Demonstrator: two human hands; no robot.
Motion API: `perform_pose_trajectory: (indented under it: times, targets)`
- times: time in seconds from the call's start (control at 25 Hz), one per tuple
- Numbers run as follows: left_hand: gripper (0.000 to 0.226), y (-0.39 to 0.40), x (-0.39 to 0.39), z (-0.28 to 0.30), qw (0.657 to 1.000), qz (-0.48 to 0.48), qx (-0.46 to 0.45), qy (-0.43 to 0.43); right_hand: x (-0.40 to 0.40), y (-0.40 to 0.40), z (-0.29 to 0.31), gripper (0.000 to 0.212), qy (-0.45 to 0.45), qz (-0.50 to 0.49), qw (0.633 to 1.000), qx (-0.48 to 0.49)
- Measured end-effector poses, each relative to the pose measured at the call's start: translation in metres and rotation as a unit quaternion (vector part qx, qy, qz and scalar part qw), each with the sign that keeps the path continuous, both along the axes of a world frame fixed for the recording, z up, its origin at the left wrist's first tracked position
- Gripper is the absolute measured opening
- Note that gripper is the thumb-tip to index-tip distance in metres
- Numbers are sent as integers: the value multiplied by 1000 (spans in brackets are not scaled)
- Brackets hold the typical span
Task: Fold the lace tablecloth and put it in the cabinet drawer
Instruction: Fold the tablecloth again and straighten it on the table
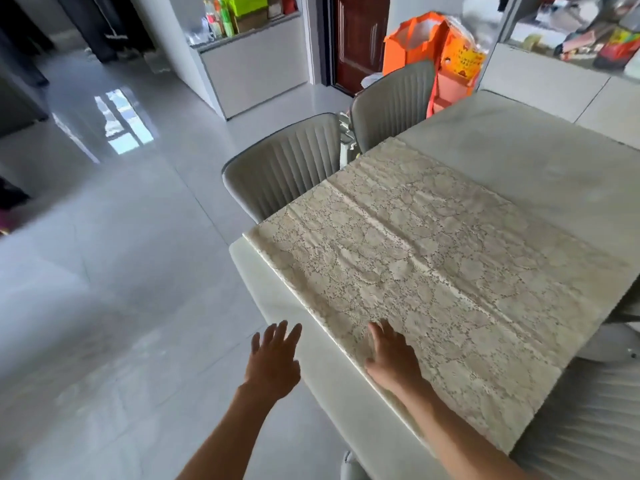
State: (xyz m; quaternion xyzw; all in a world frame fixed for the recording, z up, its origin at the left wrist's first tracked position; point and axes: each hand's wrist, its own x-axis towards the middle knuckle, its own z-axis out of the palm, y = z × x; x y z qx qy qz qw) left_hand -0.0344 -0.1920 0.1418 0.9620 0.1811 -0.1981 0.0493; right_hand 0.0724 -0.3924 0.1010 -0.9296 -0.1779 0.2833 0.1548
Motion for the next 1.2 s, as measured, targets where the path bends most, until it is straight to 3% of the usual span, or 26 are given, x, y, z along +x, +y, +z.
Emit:
perform_pose_trajectory:
  times: [0.08,0.2,0.28,0.36,0.52,0.64,0.72,0.8,1.04,1.2]
  targets:
    - [91,20,34,-4,998,-32,48,-33,15,8,-7,102,-43,-54,998,12]
    - [111,40,80,-18,985,-129,74,-84,32,21,-19,117,-87,-135,987,0]
    - [107,55,106,-38,976,-192,69,-70,39,31,-32,122,-38,-142,989,-24]
    - [90,74,138,-66,961,-270,59,-1,40,44,-53,124,26,-127,991,-27]
    - [76,112,179,-107,908,-399,77,101,-4,63,-83,110,40,-150,984,-85]
    - [77,130,185,-104,891,-446,66,57,-37,72,-77,97,-70,-233,959,-146]
    - [61,142,190,-109,867,-495,61,-3,-41,78,-80,74,-134,-270,934,-190]
    - [47,151,195,-110,863,-503,44,-24,-44,85,-80,64,-158,-280,921,-221]
    - [39,175,189,-126,861,-488,76,-122,-68,81,-88,77,-200,-310,873,-319]
    - [25,176,179,-114,887,-448,72,-87,-85,72,-78,77,-191,-347,867,-303]
